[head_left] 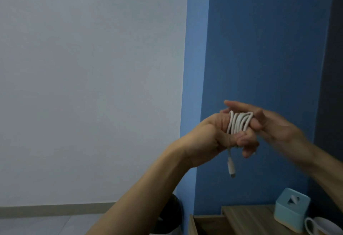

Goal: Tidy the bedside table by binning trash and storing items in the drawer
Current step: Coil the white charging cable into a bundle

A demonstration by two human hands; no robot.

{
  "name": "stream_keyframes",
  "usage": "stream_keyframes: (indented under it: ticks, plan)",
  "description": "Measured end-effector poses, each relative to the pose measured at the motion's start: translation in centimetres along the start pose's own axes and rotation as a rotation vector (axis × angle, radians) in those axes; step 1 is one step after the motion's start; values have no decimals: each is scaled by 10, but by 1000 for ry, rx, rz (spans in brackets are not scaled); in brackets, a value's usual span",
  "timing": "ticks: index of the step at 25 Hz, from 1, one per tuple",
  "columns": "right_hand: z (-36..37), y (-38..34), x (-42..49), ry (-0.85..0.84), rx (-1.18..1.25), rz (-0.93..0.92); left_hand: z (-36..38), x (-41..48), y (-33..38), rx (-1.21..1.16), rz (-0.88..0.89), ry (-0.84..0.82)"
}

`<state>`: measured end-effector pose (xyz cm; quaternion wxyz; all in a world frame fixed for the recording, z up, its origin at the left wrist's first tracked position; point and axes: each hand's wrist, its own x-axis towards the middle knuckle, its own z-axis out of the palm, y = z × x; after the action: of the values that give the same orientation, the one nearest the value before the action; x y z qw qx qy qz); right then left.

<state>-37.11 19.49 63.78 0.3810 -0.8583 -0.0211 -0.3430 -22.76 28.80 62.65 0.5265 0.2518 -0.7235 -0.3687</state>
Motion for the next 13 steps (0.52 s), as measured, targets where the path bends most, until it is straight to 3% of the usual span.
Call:
stream_keyframes:
  ticks: [5, 8, 10, 13]
  plan:
    - [-7, -11, 1, -18, -280, -209, -1, -3, 8, -7, -61, -139]
    - [-5, -15, -4, 100, -529, -287, -5, -4, 12, -66, -52, -164]
    - [2, -13, -6, 170, -660, -304, -2, -4, 17, -107, -131, -14]
    - [13, -5, -5, 250, -838, -340, 1, -3, 19, -46, -158, 374]
